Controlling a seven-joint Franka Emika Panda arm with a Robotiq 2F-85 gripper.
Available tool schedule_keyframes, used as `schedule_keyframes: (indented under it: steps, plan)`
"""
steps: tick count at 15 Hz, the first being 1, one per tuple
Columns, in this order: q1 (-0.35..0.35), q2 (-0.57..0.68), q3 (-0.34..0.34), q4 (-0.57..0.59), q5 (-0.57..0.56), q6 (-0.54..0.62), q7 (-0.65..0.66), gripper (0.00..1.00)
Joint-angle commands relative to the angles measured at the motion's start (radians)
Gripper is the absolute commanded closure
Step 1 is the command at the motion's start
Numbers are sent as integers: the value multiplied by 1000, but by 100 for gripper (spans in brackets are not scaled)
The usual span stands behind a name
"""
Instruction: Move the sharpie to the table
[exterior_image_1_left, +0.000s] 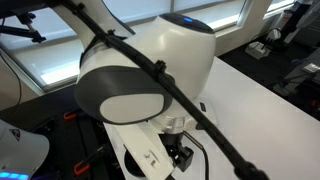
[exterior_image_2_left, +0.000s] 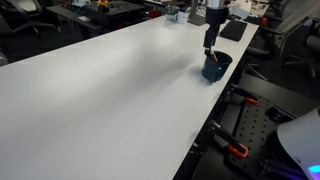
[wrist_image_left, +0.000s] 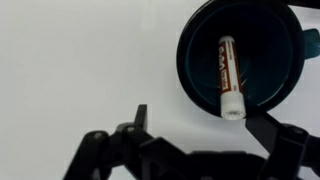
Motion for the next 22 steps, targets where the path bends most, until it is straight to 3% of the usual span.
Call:
schedule_keyframes:
  steps: [1,10,18,20,22]
  plan:
    - [-2,-5,-4,-17,3,33,-9,0]
    - [18,-90,-8,-55,-37,10,21,0]
    - [14,-92,-8,-94,-26,-9,2,1]
    - [15,-88,-9,-97,-33,-7,6,6]
    - [16,-86,-9,-96,-36,-8,8,31]
